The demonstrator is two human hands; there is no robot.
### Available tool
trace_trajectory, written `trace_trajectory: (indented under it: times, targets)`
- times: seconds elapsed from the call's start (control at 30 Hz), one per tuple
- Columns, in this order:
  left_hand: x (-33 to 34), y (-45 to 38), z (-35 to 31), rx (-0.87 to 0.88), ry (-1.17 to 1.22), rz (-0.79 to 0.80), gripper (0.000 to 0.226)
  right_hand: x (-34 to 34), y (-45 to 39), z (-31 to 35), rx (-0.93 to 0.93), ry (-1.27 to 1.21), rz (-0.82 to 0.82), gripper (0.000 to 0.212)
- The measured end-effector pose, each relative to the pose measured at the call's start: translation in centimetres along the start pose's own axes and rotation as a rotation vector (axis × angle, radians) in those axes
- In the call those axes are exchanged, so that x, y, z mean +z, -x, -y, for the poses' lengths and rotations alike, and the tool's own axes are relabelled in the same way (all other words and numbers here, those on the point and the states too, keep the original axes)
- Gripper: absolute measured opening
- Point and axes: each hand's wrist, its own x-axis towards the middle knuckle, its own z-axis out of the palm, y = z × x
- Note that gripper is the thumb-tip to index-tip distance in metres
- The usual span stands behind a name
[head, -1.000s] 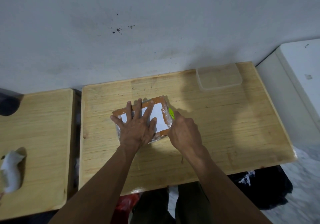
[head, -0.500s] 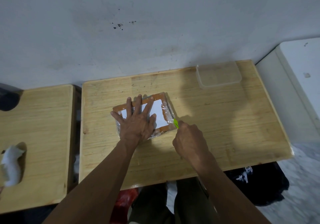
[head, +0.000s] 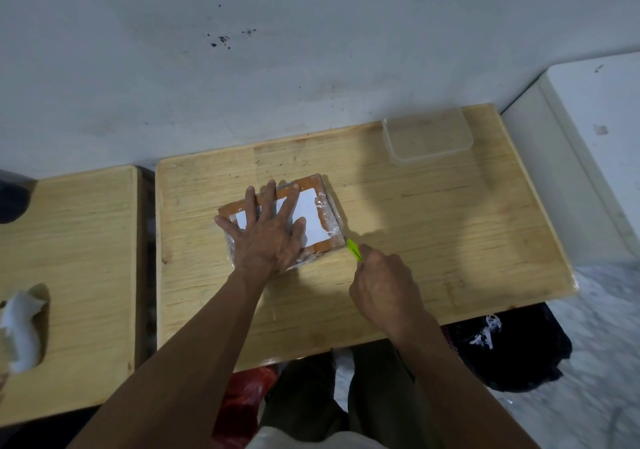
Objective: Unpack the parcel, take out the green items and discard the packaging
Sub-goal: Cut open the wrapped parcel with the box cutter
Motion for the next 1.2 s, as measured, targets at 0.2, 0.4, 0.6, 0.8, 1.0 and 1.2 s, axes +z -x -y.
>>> trace_trajectory:
  times: [0.2, 0.4, 0.6, 0.8, 1.0, 1.2]
  targets:
    - [0.0, 0.0, 0.3, 0.003, -0.007, 0.020, 0.060, -0.6, -0.5, -0.5, 0.006, 0.005, 0.085, 0.016]
    - [-0.2, -0.1, 0.2, 0.008, -0.017, 0.017, 0.060, -1.3, -0.7, -2.4, -0.059, -0.033, 0.027, 0.030]
    - [-0.2, 0.0, 0.1, 0.010, -0.023, 0.004, 0.059, -2.7, -1.1, -2.5, -0.031, -0.332, -0.327, 0.028]
    - [0.0, 0.0, 0.1, 0.001, -0.047, -0.001, 0.059, -3.9, -6.5, -0.7, -0.109, -0.434, -0.320, 0.044]
    - [0.7, 0.1, 0.4, -0.013, -0.068, -0.006, 0.060, -0.3, -14.3, -0.3, -0.087, -0.375, -0.272, 0.051]
    - [0.9, -0.1, 0.4, -0.023, -0.065, -0.023, 0.059, 2.6, -18.9, 0.4, -0.060, -0.289, -0.343, 0.047]
